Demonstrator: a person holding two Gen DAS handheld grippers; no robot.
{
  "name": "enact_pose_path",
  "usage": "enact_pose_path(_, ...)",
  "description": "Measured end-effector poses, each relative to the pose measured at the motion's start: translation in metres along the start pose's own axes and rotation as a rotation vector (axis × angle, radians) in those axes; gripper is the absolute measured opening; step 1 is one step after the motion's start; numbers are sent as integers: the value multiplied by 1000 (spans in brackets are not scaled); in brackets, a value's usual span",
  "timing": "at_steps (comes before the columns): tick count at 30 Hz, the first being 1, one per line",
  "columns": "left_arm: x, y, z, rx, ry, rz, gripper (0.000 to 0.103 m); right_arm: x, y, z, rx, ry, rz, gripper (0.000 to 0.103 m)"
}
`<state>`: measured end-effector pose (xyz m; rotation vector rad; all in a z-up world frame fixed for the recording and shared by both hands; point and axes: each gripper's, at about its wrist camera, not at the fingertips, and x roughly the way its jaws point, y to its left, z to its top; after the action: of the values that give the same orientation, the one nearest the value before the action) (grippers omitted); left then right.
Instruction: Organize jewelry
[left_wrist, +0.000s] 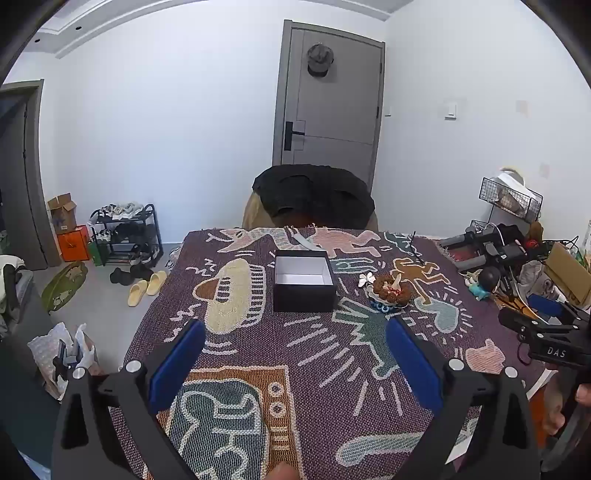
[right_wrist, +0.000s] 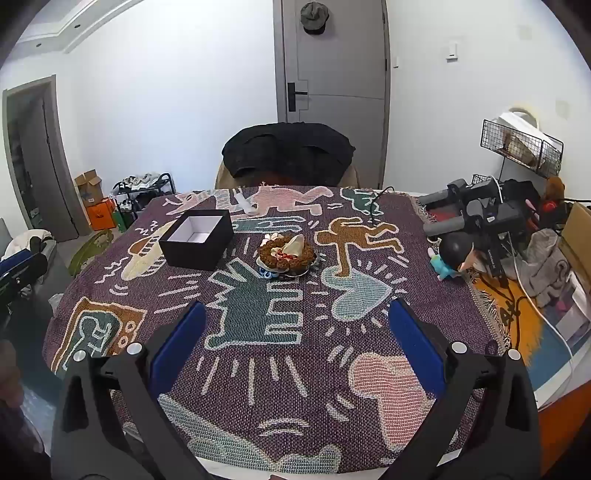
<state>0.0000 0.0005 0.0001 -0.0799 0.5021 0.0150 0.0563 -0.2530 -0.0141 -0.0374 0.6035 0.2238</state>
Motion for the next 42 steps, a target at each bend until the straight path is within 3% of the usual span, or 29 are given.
enact_pose_path(42,1,-2,-2,13,8,5,95,0,-4,1,9,4,1,99)
